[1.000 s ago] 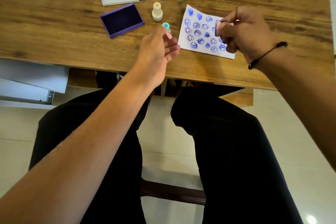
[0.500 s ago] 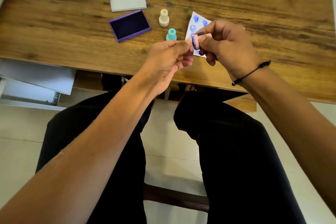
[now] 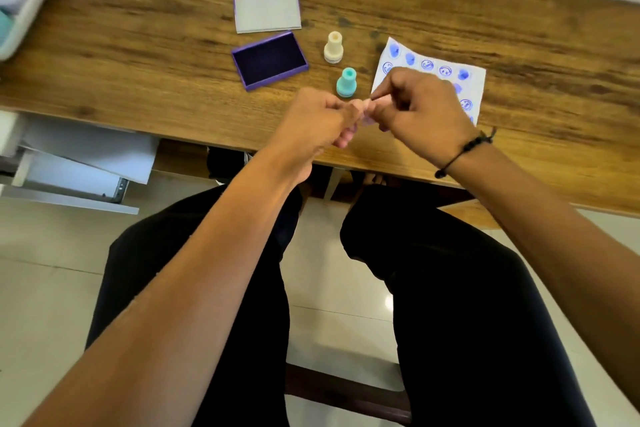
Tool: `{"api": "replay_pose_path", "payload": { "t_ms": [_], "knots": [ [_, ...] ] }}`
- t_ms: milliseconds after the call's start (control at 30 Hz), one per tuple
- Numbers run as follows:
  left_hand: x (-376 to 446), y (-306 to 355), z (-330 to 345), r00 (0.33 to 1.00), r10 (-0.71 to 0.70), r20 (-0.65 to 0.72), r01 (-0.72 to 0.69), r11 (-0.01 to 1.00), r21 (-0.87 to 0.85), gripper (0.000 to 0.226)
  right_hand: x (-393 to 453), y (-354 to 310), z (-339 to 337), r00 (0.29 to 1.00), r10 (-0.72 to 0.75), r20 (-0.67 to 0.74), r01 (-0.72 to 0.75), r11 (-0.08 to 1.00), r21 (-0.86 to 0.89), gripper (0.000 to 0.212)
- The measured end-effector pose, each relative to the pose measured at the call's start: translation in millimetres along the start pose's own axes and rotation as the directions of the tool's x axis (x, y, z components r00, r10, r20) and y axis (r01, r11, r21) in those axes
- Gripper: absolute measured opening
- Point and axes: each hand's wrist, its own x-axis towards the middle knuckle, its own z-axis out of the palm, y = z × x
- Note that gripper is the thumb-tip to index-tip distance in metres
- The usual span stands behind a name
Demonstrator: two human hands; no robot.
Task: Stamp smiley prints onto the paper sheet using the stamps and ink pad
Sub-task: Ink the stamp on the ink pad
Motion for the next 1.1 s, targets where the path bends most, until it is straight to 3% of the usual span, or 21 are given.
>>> {"api": "replay_pose_path", "payload": {
  "t_ms": [67,233,400,500,567,767,833,900,967,1033,1100],
  "knots": [
    [3.9,1.6,-5.4,0.995,-0.010,-0.103,0.015,0.999,0.047,0.026,8.7,4.5,9.6,0.999,-0.038,-0.011,0.035,0.971,-0.235,0.013],
    [9.4,8.2,-17.1,0.984,0.006,-0.176,-0.018,0.998,-0.061,0.024,30.6,13.9,29.8,0.993,-0.118,-0.019,0.093,0.866,-0.492,0.021],
    [13.2,8.8,-20.8,0.982,0.001,-0.187,-0.017,0.997,-0.079,0.023,32.6,15.4,33.3,0.993,-0.114,-0.011,0.092,0.849,-0.520,0.029],
    [16.2,10.8,-23.2,0.980,0.019,-0.198,-0.042,0.993,-0.113,0.023,45.2,7.1,17.3,0.980,-0.088,-0.180,-0.001,0.896,-0.444,0.045],
    [18.8,13.1,-23.9,0.978,0.006,-0.210,-0.039,0.988,-0.152,0.023,68.7,-1.3,11.4,0.971,-0.106,-0.216,-0.003,0.893,-0.449,0.045],
    [23.2,15.7,-27.1,0.967,-0.085,-0.242,0.019,0.965,-0.261,0.017,131.0,-24.6,35.7,0.989,-0.037,0.145,0.119,0.786,-0.607,0.037],
    [24.7,15.7,-31.4,0.962,-0.105,-0.253,0.020,0.947,-0.320,0.013,134.7,-26.0,36.4,0.985,-0.049,0.163,0.142,0.766,-0.627,0.030],
    [26.1,16.4,-36.2,0.956,-0.126,-0.266,0.014,0.921,-0.388,0.011,133.0,-28.8,29.0,0.993,-0.083,0.083,0.114,0.846,-0.521,0.025],
    [26.4,16.3,-40.8,0.953,-0.138,-0.271,-0.004,0.884,-0.467,0.011,123.6,-36.6,21.3,0.996,-0.049,0.076,0.058,0.991,-0.121,0.014],
    [25.2,15.3,-44.6,0.962,-0.121,-0.245,-0.031,0.842,-0.538,0.013,107.7,-46.2,16.1,0.985,-0.032,0.168,-0.016,0.961,0.275,0.013],
    [23.0,14.2,-47.4,0.974,-0.084,-0.210,-0.054,0.816,-0.575,0.014,93.5,-51.0,15.4,0.969,-0.048,0.243,-0.054,0.917,0.395,0.018]
  ]
}}
